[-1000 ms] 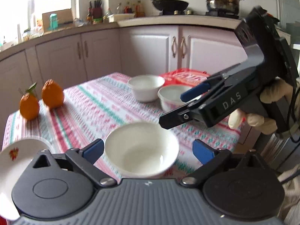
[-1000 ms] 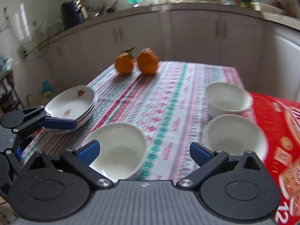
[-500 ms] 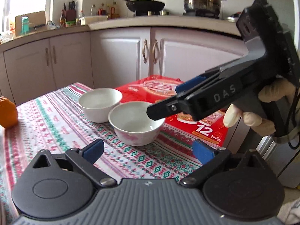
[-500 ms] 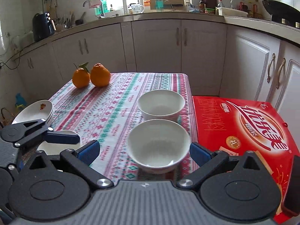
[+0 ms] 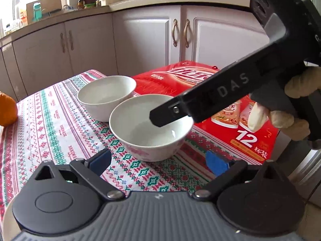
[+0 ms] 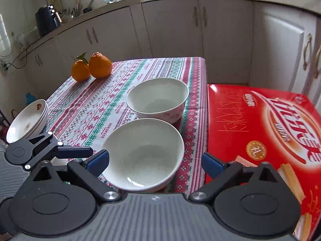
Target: Organize plates and bowls
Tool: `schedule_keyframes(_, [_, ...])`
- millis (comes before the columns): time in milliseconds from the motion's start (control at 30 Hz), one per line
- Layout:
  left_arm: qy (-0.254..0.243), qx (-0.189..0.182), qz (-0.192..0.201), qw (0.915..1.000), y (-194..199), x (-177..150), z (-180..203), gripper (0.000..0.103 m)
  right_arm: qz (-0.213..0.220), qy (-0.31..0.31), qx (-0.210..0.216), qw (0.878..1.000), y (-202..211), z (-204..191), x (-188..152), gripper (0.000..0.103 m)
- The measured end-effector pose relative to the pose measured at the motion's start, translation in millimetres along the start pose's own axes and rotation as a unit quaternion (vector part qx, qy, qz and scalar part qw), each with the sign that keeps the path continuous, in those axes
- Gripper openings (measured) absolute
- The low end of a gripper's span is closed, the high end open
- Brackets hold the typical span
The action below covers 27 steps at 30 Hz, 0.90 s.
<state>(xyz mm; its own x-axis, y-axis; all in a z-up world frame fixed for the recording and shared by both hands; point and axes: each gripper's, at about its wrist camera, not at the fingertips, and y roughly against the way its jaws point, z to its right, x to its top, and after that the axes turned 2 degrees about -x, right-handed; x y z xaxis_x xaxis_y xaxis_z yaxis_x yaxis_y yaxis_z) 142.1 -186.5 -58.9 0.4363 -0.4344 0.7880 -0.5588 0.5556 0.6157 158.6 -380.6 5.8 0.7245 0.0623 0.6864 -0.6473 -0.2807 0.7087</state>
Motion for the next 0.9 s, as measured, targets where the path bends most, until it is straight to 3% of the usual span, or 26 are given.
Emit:
schedule_keyframes(467, [0.016,0.015,0.004,0.9997,-17,9,0,0.086,-0.028,0.012,0.036,0.999,-27,10,16,0.073])
schedule_keyframes(900, [0.025,0.016,0.004,0.9995,-21,11,-4,0.083,-0.035,0.006,0.041,0.999,-31,12,17,0.07])
